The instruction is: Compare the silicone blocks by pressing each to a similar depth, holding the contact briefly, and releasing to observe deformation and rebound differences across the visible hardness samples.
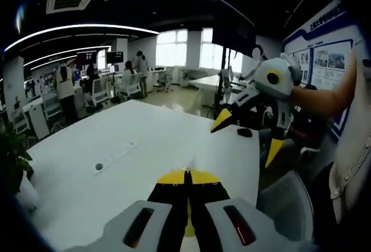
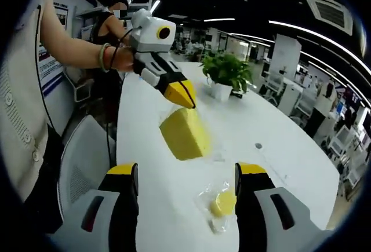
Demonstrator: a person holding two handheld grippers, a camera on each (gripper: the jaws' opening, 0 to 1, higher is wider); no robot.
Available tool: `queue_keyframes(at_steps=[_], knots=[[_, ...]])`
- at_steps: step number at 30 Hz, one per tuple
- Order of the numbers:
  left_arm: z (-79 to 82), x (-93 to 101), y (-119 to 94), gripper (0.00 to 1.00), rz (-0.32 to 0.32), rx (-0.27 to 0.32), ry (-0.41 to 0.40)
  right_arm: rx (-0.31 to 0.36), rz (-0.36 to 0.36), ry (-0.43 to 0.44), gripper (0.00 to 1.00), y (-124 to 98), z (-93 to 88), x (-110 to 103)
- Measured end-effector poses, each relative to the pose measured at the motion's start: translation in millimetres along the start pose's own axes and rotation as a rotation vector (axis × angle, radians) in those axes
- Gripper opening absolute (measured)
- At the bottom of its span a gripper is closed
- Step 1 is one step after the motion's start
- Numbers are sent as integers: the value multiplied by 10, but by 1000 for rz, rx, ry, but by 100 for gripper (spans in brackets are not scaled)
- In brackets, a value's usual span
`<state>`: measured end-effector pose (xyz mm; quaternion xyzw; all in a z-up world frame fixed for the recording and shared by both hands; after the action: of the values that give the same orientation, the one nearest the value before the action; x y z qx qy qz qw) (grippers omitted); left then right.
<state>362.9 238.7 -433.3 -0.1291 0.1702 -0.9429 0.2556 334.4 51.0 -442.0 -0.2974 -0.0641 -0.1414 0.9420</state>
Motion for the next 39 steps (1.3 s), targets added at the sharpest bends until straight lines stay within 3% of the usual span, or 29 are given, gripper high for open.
queue_keyframes(at_steps=[20,27,35,39], knots=[[221,230,114,0,-88,-11,81,-56,143,-115,61,494,148,242],[251,256,113,0,-121,-6,103,-47,203,-113,59,656,196,235],[295,263,86,0,-163,15,131,-85,252,-129,57,784,184,198],[317,271,69,0,-179,27,146,-98,282,-130,50,800,175,160]])
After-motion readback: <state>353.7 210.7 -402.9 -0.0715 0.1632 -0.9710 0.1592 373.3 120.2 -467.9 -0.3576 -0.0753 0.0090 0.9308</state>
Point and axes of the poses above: the point that each gripper's makers call its tool centre point, and the gripper's own axes: y roughly forward along the fingers, x roughly to its right, z roughly out of its top, the point moved 8 cm from there along -y, roughly backward along the fingers, and after that the axes turned 5 degrees about -y, right-handed, at the moved point
